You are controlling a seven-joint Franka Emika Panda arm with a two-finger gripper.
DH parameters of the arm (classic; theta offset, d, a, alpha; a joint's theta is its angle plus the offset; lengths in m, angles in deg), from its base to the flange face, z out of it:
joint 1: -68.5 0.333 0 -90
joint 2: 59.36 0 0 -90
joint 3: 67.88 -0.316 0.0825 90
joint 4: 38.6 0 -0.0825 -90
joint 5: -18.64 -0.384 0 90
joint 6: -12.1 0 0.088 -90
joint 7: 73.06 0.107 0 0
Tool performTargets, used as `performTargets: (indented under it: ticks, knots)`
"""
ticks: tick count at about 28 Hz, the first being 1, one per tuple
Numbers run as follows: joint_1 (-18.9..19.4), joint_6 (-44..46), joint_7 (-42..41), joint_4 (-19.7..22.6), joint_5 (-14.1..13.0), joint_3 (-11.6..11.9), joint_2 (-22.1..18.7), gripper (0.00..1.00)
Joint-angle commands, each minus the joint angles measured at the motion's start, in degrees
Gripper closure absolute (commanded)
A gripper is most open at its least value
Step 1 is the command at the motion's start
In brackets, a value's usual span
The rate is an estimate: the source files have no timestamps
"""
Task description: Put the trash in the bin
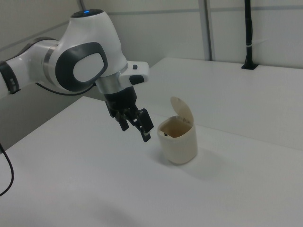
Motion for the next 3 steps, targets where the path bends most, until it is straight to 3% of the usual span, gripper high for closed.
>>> performTargets:
  ticks: [1, 3]
  knots:
    - [-0.2, 1.2, -0.5, -0.2, 0.6, 0.2, -0.4, 0.0]
    - [-0.1, 1.2, -0.9, -0.2, 0.5, -0.3, -0.4, 0.0]
